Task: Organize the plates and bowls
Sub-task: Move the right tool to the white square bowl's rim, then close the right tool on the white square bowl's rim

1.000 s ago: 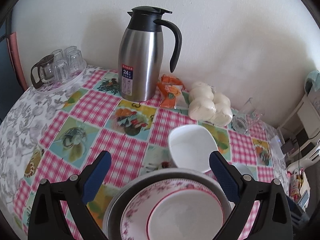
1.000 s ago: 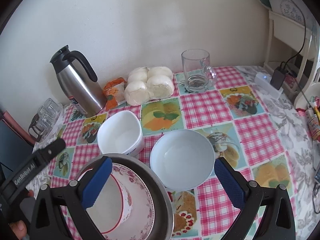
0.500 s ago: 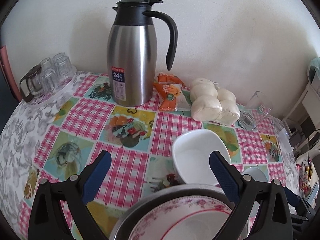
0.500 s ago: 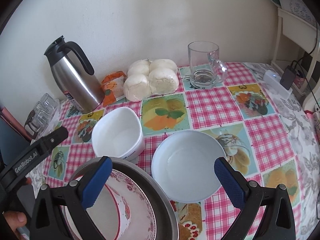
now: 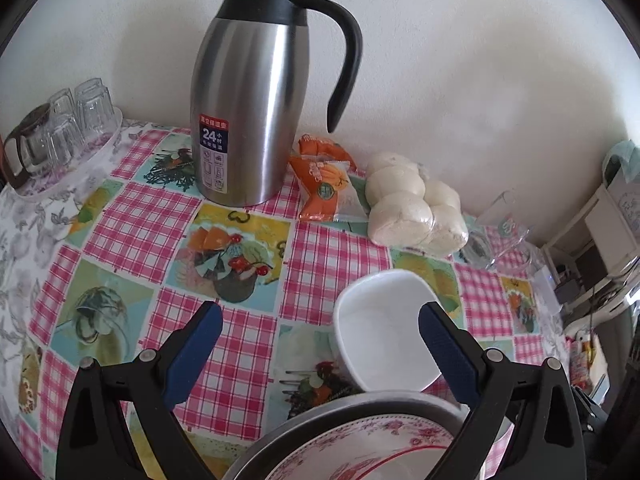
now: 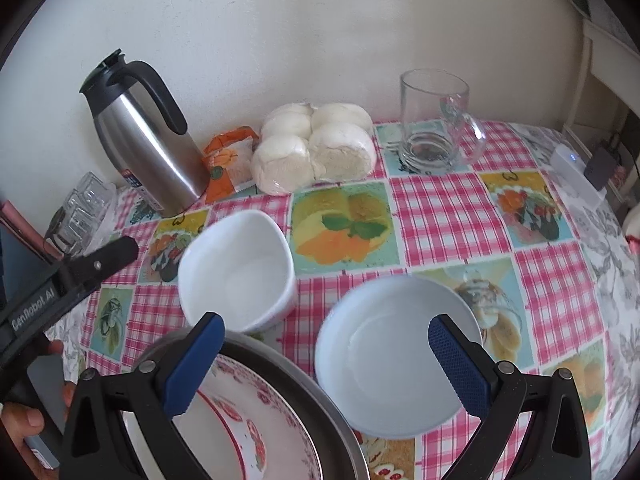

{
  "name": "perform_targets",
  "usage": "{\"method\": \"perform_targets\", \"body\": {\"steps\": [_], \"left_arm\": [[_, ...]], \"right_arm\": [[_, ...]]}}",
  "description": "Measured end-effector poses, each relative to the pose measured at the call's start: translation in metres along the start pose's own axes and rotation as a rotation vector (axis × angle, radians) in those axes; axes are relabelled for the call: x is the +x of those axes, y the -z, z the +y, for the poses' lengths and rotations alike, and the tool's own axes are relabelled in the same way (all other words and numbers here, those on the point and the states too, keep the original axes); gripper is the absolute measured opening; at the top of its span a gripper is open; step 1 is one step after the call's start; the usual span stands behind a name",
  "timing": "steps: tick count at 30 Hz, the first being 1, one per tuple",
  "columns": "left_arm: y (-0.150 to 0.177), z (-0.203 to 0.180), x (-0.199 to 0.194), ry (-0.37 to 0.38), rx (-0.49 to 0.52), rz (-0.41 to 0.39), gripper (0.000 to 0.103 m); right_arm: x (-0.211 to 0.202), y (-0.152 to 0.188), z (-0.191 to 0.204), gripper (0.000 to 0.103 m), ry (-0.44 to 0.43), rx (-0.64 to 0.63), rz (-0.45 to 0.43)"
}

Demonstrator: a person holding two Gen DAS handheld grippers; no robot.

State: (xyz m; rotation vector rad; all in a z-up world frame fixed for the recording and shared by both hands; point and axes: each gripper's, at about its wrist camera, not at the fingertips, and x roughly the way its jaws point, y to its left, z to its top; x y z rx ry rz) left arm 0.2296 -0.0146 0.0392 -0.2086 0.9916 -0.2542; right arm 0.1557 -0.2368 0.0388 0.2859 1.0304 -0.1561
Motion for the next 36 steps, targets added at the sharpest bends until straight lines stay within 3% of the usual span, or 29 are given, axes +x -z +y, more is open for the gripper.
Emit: {"method": "perform_targets", "body": {"steps": [5,9,15,20,23,25,27,31,36], "left_arm": [[-0.005,0.012,0.006,0.103,-0.075,0.034,0.098],[-0.005,0.016,0.011,0.048,-0.089,0.04,0.098],[-0.002,0.016,0.028,0.049,-0.081,0.114,0.098],[0.002,0.015,0.044,0.046,-0.086,0.159,0.094],[0.004,0.016,0.05,0.064,-0.099,0.168,0.094],[0.004,0.014,0.053,0.067,-0.086,0.172,0.092],[0.004,0.012,0.055,0.075,-0.07,0.175,0.082],[0.004,0.011,0.059,0.085,-0.053,0.19,0.078],[0.005,0.015,0.07,0.09,-0.051,0.234,0.065]], "right_arm": [[0.001,-0.017,0.004,0.103,0.008,-0.024,-0.007],[0.005,-0.025,0.007,0.103,0.011,-0.045,0.003],[0.029,-0.027,0.016,0.103,0.034,-0.084,0.062],[0.046,-0.026,0.02,0.087,0.046,-0.102,0.099],[0.054,-0.026,0.02,0.083,0.055,-0.099,0.112],[0.06,-0.027,0.02,0.082,0.059,-0.097,0.119],[0.065,-0.027,0.021,0.076,0.062,-0.099,0.13],[0.073,-0.027,0.023,0.071,0.061,-0.109,0.152],[0.078,-0.028,0.027,0.064,0.064,-0.129,0.17]]}}
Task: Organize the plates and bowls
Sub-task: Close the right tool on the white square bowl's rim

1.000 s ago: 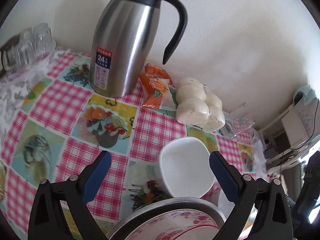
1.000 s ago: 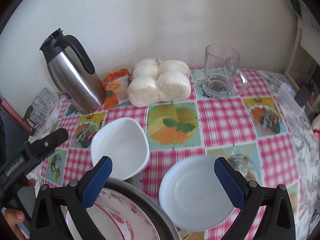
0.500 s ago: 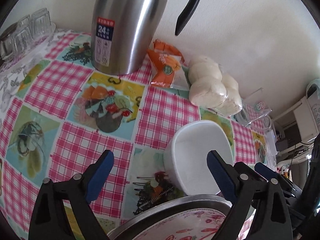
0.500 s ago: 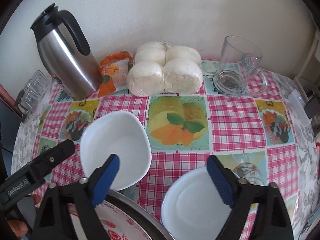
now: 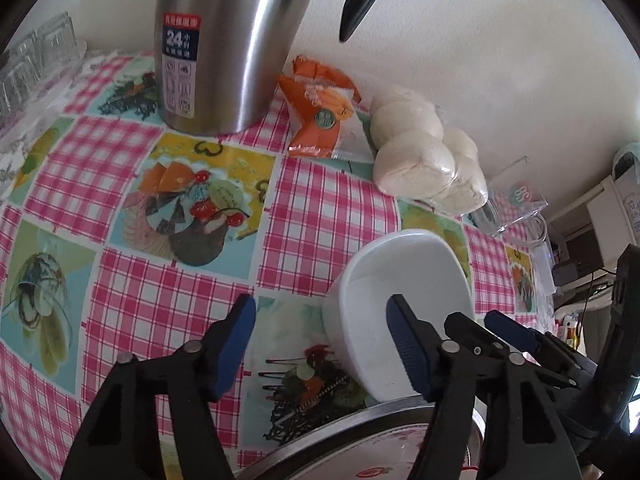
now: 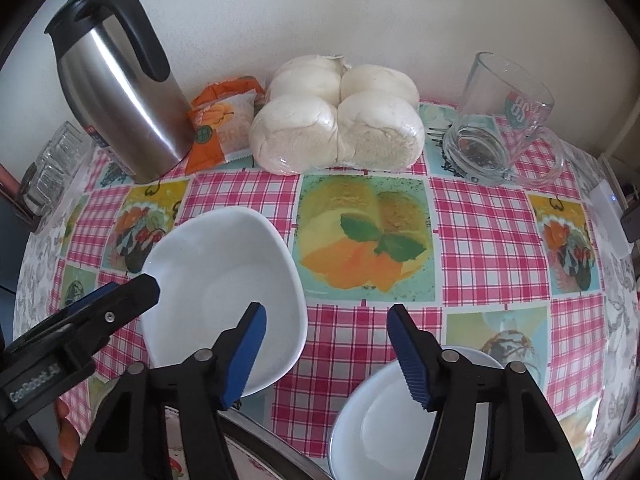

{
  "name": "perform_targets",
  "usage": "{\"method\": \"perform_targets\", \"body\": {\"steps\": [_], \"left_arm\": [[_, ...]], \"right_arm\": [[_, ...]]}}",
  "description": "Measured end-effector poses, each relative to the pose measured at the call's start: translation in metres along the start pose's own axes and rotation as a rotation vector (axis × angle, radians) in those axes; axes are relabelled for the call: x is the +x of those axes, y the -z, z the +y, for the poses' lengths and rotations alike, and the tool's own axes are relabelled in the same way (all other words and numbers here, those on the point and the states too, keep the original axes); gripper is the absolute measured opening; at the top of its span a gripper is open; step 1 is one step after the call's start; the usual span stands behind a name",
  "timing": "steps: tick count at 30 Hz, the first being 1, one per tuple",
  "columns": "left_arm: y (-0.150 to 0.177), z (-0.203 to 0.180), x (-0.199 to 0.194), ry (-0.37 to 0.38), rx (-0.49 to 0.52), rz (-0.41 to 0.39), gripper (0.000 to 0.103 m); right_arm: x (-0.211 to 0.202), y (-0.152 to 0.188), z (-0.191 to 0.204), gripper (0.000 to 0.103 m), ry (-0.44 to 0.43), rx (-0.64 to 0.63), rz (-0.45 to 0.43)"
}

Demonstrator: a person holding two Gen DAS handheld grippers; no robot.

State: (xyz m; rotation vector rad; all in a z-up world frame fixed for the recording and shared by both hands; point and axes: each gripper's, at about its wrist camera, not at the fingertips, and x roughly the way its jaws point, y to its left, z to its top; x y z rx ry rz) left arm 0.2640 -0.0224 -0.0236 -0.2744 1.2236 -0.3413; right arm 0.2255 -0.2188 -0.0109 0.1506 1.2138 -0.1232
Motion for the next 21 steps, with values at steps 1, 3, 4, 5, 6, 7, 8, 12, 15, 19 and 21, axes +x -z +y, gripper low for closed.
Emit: {"method": "perform_targets", "body": {"steps": [1,3,4,5,6,7,8,12,15,19,21], "left_arm": [[0.0,0.002,0.001,0.006,-0.003,0.004,0.064],[-0.001,0.006,0.003,0.002,-0.006,0.01,0.062],[-0.001,0.008,0.003,0.0,-0.008,0.01,0.061],[-0.002,0.01,0.004,0.001,-0.009,0.014,0.058],[-0.002,0.011,0.005,0.002,-0.007,0.019,0.054],[-0.001,0.012,0.006,0.004,-0.005,0.023,0.052],[-0.001,0.012,0.008,0.013,-0.004,0.025,0.051],[0.0,0.012,0.01,0.026,-0.007,0.032,0.048],[0.001,0.01,0.011,0.032,0.001,0.034,0.044],[0.002,0.007,0.014,0.041,0.017,0.045,0.039],[0.003,0.007,0.018,0.068,0.004,0.053,0.038]], "right_arm": [[0.002,0.0,0.0,0.061,-0.005,-0.003,0.006],[0.005,0.0,0.001,0.056,-0.011,-0.012,0.016],[0.007,0.0,0.002,0.052,-0.011,-0.016,0.023],[0.009,0.0,0.002,0.049,-0.011,-0.015,0.03],[0.012,0.001,0.001,0.047,-0.015,-0.01,0.038],[0.014,0.001,0.001,0.042,-0.017,-0.005,0.042],[0.016,0.001,0.001,0.039,-0.02,0.002,0.05],[0.022,0.001,0.004,0.031,-0.04,0.01,0.059],[0.024,0.002,0.012,0.024,-0.043,-0.018,0.069],[0.028,0.002,0.022,0.021,-0.041,-0.044,0.082],[0.029,0.001,0.024,0.021,-0.04,-0.054,0.084]]}}
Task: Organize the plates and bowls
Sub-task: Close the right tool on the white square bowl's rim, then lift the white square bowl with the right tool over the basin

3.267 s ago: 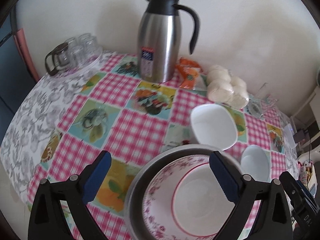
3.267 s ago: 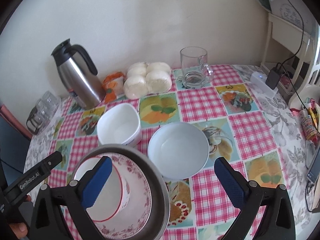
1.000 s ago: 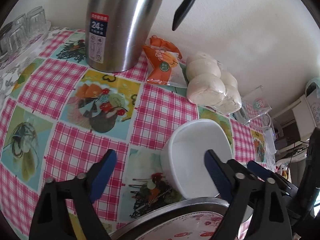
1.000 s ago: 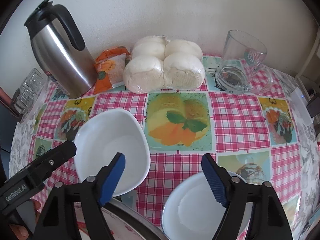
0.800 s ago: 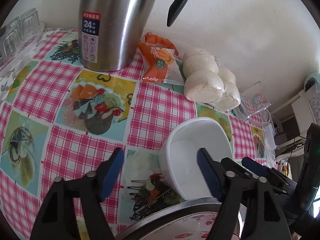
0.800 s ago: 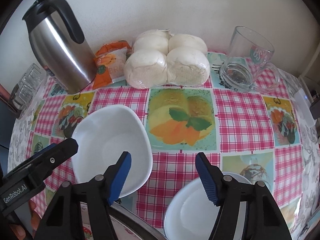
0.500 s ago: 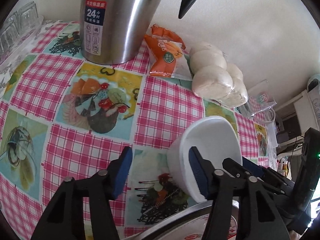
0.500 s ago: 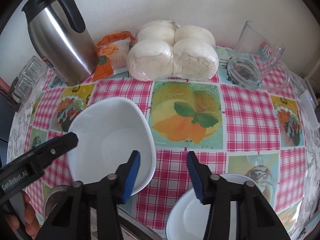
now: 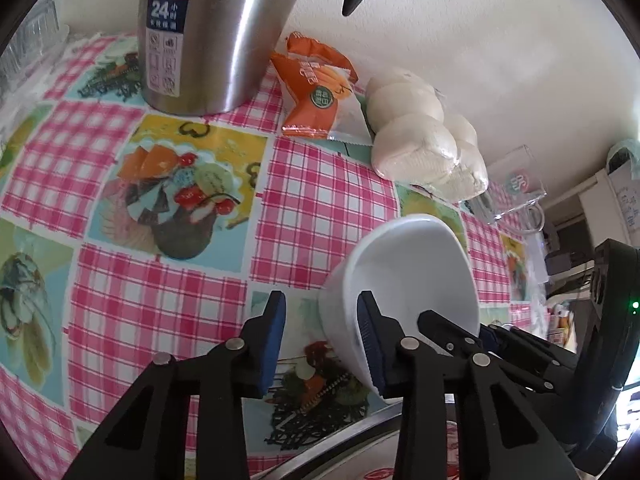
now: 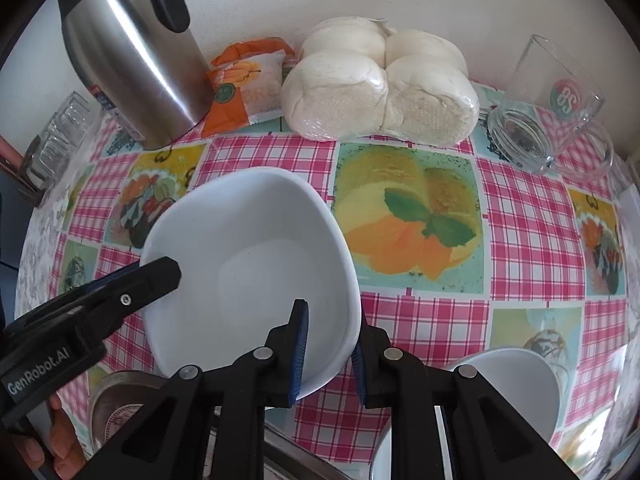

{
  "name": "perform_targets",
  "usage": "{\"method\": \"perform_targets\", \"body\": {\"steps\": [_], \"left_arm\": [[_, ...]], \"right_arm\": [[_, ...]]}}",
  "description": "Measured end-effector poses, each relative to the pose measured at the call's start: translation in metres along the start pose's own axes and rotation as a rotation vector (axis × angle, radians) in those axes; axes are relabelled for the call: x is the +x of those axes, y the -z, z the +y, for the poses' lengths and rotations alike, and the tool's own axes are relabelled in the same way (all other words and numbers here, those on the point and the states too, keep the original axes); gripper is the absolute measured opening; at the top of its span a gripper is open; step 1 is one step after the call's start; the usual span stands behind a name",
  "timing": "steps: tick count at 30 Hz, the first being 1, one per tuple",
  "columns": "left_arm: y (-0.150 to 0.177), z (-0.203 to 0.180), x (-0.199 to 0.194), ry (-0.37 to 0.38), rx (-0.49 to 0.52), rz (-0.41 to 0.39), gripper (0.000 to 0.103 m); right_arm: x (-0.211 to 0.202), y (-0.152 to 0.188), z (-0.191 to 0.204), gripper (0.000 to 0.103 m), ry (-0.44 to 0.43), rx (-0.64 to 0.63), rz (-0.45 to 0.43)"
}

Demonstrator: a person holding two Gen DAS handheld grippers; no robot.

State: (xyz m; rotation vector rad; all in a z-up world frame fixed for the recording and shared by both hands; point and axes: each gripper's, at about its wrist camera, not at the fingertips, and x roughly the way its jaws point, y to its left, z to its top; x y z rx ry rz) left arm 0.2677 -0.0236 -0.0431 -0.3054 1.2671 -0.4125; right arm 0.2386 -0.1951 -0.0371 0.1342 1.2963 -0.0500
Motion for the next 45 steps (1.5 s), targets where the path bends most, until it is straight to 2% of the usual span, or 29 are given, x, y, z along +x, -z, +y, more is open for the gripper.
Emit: {"method": "perform_targets", "body": {"steps": [11,14,16,23,32,45], "left_arm": [[0.001,0.009,0.013,0.019,-0.022,0.025,0.034],[0.001,0.007,0.015,0.045,-0.016,0.022,0.026],[0.002,0.005,0.014,0.027,-0.001,0.013,0.025],[0.0,0.002,0.005,0.02,0.04,-0.044,0.025],[0.0,-0.002,-0.017,0.04,0.069,-0.127,0.025],[0.005,-0.014,-0.051,0.025,0.087,-0.24,0.025]], "right_arm": [[0.009,-0.011,0.016,0.021,-0.001,-0.081,0.003],[0.01,-0.012,0.019,0.022,-0.006,-0.089,0.005],[0.009,-0.01,0.017,0.022,-0.019,-0.083,0.005],[0.0,-0.009,0.014,0.022,-0.066,-0.059,-0.035],[-0.027,-0.016,0.009,0.022,-0.075,-0.052,-0.13],[-0.06,-0.018,0.015,0.022,-0.074,-0.07,-0.219]]}}
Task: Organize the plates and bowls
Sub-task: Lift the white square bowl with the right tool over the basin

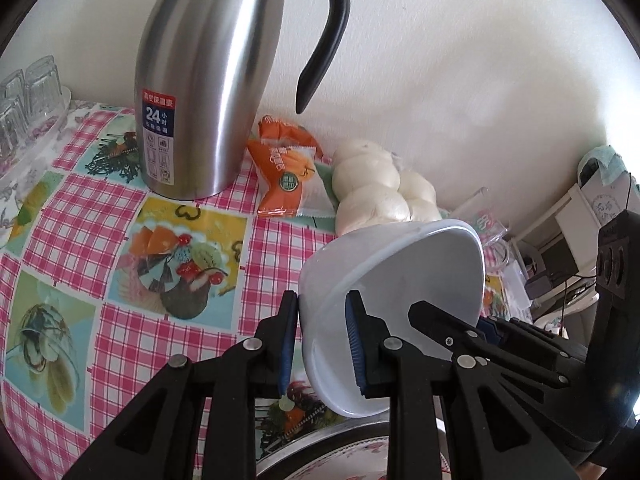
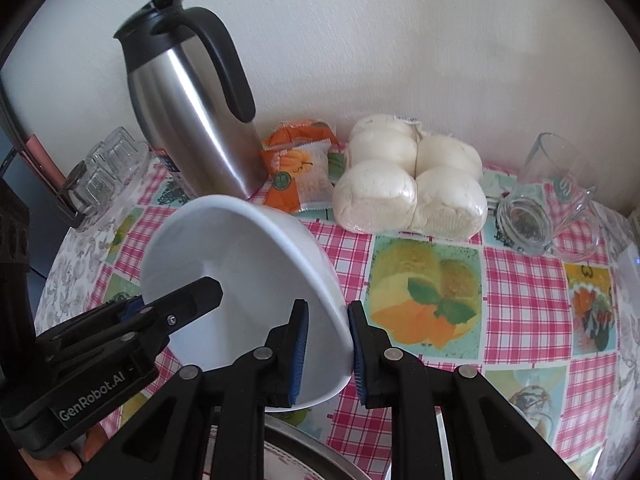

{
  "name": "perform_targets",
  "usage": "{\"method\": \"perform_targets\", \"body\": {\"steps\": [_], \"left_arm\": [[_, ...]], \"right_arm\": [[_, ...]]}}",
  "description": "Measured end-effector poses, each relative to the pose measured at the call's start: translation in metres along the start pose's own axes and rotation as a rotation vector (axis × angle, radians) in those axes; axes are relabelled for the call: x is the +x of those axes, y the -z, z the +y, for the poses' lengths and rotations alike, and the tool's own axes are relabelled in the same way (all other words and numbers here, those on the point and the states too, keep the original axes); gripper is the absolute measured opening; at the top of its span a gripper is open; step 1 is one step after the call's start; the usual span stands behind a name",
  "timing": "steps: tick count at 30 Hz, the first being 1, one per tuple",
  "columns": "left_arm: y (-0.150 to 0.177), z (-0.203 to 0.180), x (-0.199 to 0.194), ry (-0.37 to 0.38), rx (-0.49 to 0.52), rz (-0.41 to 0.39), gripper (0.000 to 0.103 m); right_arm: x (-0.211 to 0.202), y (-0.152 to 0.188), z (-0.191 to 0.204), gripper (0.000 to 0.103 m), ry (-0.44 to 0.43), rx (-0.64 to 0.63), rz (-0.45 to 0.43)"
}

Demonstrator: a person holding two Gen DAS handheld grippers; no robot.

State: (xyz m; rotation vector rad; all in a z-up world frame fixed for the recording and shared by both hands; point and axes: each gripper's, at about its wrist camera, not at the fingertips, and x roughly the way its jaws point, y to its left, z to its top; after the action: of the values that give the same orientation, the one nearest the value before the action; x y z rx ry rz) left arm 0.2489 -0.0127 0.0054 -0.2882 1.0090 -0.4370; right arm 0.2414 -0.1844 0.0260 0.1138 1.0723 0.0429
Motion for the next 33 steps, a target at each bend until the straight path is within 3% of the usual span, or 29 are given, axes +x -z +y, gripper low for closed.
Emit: {"method": "perform_targets", "body": {"steps": [20,33], "left_arm": [[-0.004,0.0,-0.03,0.03,-0.02,-0.108,0.025],[0.01,-0.019,-0.049,0.023,0.001,-0.066,0.026]], "right_arm": [[-0.02,-0.01,0.007,0.021,-0.038,0.014,-0.066],[-0.046,0.011,0.001,0.021,-0.074,0.093,-0.07]]}}
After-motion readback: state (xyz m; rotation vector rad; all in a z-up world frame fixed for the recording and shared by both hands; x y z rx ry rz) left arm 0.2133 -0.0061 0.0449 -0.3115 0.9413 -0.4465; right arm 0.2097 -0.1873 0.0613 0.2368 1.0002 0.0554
